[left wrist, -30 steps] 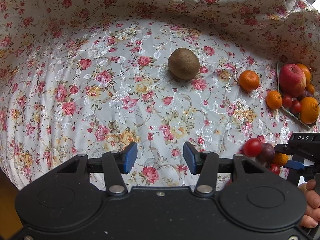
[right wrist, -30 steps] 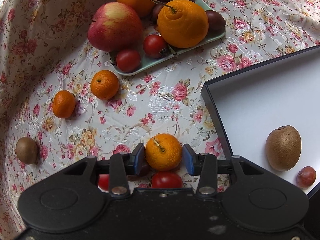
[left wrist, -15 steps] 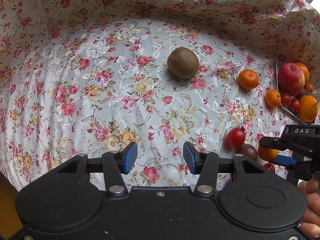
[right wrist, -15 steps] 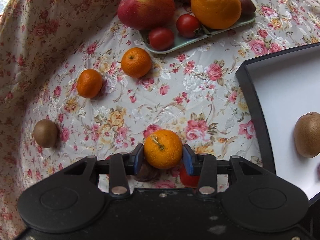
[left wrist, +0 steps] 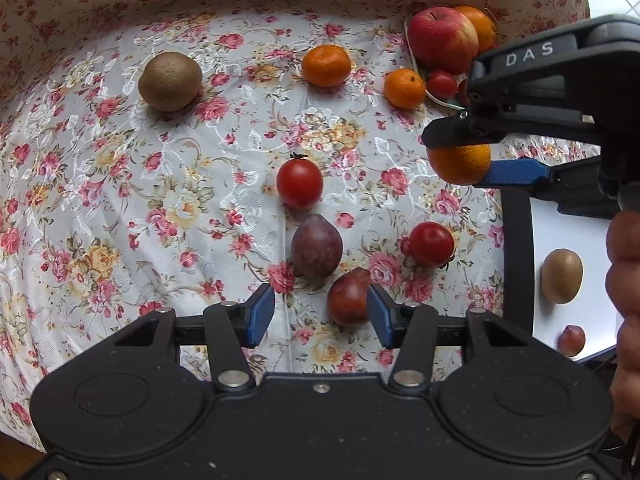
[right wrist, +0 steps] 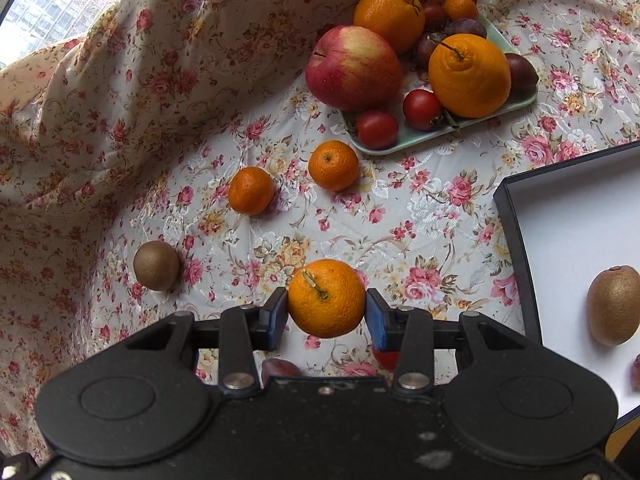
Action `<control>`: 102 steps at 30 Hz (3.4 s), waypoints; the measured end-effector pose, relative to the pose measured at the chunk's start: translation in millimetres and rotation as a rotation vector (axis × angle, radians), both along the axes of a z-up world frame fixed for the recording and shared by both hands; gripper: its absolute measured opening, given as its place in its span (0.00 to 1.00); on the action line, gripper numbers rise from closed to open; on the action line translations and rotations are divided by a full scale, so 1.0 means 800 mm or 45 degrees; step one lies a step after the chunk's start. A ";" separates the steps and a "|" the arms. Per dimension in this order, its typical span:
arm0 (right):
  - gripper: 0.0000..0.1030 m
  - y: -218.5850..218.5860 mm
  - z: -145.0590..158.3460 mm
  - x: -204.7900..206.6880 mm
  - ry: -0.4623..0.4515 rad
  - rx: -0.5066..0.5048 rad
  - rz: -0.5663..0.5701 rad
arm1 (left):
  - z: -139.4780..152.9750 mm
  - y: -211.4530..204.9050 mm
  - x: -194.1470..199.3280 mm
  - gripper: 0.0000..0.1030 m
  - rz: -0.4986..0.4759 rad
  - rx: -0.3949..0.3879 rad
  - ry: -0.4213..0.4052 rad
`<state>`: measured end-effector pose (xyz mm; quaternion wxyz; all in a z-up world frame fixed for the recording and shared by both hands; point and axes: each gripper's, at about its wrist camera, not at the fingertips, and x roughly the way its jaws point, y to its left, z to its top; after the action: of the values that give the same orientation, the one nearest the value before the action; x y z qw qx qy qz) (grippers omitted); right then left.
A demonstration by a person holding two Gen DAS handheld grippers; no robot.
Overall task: Organize fruits
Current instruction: 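Close the right tool on the mandarin while the left tool grasps the dark red plum, then carry both fruits to the box, opening the left tool to drop the plum while the right holds the mandarin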
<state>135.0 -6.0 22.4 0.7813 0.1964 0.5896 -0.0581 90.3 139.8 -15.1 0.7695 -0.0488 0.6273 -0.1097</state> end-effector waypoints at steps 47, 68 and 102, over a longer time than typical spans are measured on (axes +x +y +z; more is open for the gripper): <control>0.42 -0.180 0.053 -0.064 -0.052 -0.083 -0.191 | 0.038 -0.120 0.007 0.43 0.073 0.008 -0.133; 0.42 -0.355 0.044 -0.152 0.015 -0.195 -0.461 | 0.038 -0.298 -0.049 0.43 -0.283 -0.044 -0.155; 0.42 -0.405 0.043 -0.196 0.038 -0.282 -0.418 | 0.016 -0.386 -0.028 0.55 -0.270 -0.015 -0.207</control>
<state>-22.1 -329.7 57.0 0.7693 0.2018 0.5512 -0.2522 67.6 -169.0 -2.2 0.8017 0.0223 0.5637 -0.1977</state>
